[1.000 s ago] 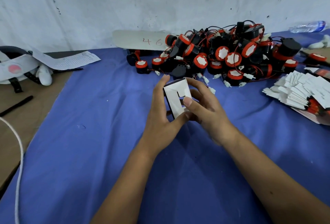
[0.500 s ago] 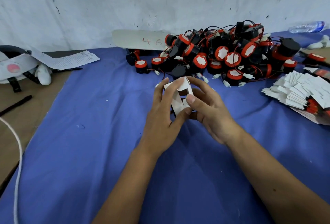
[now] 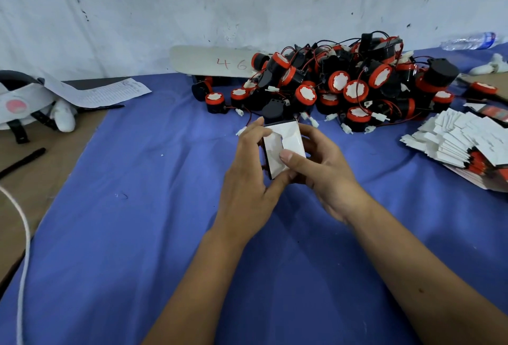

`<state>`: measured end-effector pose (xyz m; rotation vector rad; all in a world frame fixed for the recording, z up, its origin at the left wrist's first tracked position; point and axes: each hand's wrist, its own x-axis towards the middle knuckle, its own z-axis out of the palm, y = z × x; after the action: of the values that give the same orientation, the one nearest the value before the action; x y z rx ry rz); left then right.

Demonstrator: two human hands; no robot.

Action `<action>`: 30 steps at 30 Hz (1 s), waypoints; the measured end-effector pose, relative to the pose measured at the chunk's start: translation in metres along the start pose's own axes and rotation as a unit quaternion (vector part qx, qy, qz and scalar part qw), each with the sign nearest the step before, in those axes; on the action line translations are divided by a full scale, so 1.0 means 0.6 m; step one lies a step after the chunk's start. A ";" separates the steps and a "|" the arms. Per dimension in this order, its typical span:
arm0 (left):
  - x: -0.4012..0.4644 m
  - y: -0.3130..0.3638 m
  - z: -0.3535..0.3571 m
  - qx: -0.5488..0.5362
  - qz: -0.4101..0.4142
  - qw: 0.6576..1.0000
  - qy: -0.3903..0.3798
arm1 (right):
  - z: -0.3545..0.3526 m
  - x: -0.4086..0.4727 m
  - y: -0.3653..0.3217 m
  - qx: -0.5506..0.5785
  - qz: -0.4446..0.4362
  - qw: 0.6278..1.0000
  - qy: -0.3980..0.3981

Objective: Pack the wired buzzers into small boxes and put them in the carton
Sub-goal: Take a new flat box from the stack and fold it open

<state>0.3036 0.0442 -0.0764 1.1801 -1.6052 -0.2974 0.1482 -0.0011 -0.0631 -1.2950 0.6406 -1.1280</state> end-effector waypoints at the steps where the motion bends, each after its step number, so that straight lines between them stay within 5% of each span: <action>1: 0.000 0.000 0.000 0.003 0.003 1.000 0.004 | -0.002 0.000 0.001 -0.007 -0.001 1.000 0.004; 10: 0.006 -0.010 -0.007 0.107 0.079 0.991 -0.005 | 0.003 -0.002 0.003 -0.161 -0.040 0.986 0.007; 15: 0.004 -0.015 -0.004 0.076 0.046 0.996 0.014 | 0.012 -0.003 0.002 -0.086 -0.002 0.994 -0.063; 19: 0.006 -0.010 -0.003 0.078 0.053 0.995 0.034 | 0.011 0.002 -0.016 0.040 0.046 0.998 -0.029; 30: 0.003 0.009 -0.007 0.059 0.014 0.998 0.026 | 0.011 -0.001 -0.006 -0.033 -0.019 0.999 0.002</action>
<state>0.3044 0.0465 -0.0699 1.2434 -1.6099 -0.1549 0.1530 0.0027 -0.0581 -1.3678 0.6633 -1.1494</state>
